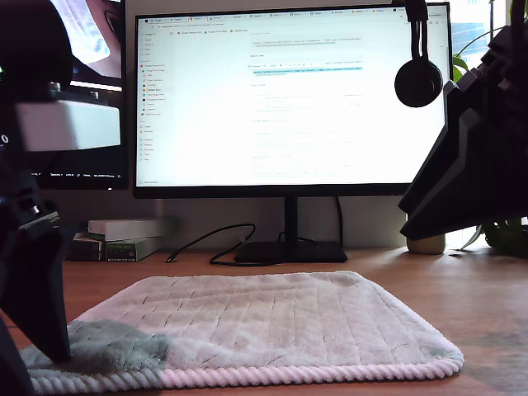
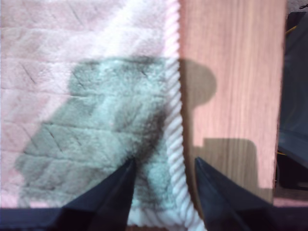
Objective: Fold the tea towel to a neat square and place it to the right
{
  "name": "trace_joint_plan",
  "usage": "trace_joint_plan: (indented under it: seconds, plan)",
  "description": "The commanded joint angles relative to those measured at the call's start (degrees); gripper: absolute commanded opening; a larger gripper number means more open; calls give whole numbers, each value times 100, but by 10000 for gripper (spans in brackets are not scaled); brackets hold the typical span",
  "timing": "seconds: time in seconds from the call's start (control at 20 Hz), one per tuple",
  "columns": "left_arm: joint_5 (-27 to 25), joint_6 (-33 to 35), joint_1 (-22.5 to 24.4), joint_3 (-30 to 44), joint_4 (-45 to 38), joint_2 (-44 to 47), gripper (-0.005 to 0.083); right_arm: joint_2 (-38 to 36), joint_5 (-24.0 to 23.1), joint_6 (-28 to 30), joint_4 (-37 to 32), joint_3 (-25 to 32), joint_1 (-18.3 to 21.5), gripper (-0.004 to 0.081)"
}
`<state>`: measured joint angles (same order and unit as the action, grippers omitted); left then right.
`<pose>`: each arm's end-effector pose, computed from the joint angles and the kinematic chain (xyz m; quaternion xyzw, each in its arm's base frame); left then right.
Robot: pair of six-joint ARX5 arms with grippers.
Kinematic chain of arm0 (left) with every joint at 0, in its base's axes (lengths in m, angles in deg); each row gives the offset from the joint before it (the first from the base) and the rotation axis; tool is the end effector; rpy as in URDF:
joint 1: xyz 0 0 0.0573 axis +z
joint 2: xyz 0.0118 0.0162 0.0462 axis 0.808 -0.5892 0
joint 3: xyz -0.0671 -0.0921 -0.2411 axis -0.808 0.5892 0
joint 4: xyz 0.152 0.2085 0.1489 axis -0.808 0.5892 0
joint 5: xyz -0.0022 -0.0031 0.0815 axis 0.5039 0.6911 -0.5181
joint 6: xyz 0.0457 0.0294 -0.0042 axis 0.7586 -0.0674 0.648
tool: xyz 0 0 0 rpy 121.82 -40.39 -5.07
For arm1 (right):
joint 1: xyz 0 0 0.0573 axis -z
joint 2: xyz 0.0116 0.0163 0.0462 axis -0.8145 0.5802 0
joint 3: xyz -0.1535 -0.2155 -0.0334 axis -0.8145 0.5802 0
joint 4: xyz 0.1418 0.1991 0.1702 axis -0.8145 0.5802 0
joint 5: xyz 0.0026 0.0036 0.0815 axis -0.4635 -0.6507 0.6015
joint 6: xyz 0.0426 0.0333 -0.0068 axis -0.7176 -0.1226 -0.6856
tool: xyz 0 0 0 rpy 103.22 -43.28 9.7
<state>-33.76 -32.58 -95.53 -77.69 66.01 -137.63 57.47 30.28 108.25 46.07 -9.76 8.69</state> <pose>0.1752 -0.1607 0.1198 0.4265 0.3696 -0.5097 0.6494 0.1493 0.1533 0.1785 -0.4204 0.1801 0.4471 0.7687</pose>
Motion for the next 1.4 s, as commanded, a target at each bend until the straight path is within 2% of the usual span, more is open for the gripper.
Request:
trace_joint_plan:
  seconds: [0.0,0.1,0.3,0.5,0.85,1.05,1.35]
  plan:
    - [-50,-26,-13,111,129,-240,217,13,-2,20,-61,17,-11,283]
    - [-48,-26,-13,111,232,-363,107,13,-4,20,-79,17,-11,283]
    - [-44,-11,-11,111,385,-542,-27,11,-4,20,-125,17,-11,283]
    - [-46,-7,-17,15,413,-535,-24,13,59,20,-72,17,-17,283]
    - [-146,-9,-17,-737,1379,-474,-24,72,629,330,35,20,-17,301]
    - [-144,-9,-72,-879,1541,-264,-24,422,863,361,-92,20,-76,308]
    - [-122,-11,-302,-885,1569,114,-24,1084,927,358,-435,20,-365,325]
